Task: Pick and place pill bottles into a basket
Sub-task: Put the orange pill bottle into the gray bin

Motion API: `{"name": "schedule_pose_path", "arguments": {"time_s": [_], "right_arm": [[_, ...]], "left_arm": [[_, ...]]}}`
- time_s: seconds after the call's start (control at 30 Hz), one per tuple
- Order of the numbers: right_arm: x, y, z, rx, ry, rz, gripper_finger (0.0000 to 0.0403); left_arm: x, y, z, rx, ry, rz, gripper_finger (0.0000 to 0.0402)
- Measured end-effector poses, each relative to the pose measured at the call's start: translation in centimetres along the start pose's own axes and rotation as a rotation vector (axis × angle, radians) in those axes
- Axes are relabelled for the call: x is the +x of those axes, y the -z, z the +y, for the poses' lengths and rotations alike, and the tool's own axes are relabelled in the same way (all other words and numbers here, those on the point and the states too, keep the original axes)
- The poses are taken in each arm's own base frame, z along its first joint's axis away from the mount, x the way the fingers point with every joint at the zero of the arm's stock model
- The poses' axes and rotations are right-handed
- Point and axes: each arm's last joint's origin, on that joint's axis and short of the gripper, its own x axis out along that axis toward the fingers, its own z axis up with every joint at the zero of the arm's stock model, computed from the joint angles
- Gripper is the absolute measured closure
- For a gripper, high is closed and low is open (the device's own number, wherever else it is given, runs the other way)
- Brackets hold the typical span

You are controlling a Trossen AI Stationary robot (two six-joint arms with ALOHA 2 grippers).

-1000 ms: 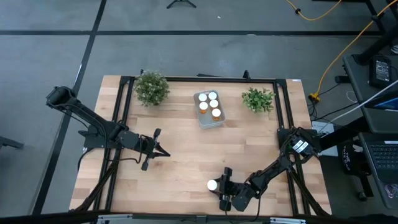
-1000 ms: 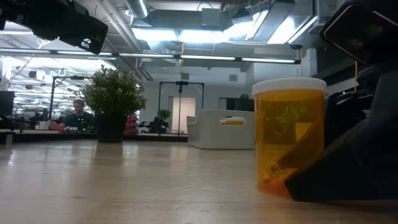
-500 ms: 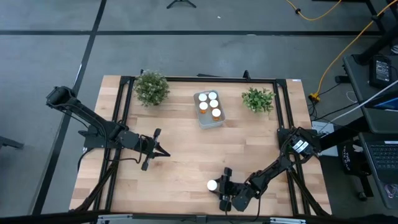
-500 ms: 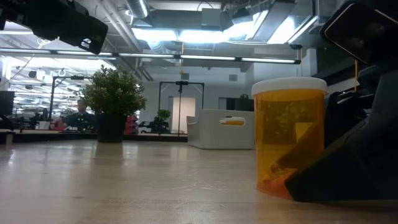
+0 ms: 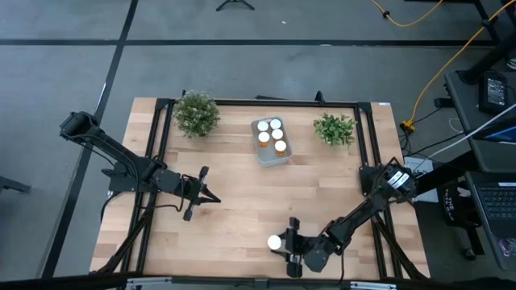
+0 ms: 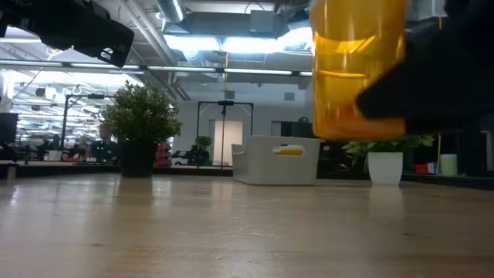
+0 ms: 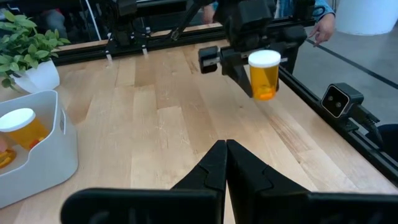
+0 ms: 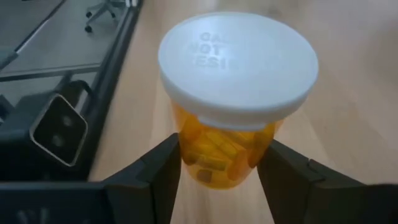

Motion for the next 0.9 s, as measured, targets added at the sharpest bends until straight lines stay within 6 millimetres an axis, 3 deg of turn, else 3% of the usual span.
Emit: {"name": "schedule_pose_path", "arguments": {"time_s": [0.23, 0.33, 0.73, 0.9], "right_arm": [[0.1, -2.1, -1.2, -0.02, 0.008, -0.007, 0.0213], [0.1, -3.2, -1.8, -0.032, 0.01, -0.005, 0.0213], [-0.2, -7.4, -4.4, -0.077, 0.058, -0.066, 0.0214], [0.2, -8.5, -5.7, -0.073, 0.036, -0.061, 0.0214]], "left_arm": [[0.0, 0.0, 0.1, 0.0, -0.036, -0.002, 0.0394], [0.0, 0.0, 0.2, -0.002, -0.043, -0.002, 0.0375], [0.2, -0.4, 1.1, 0.073, -0.087, -0.031, 0.0209], [0.2, -0.5, 1.4, 0.099, -0.142, -0.044, 0.016]]}}
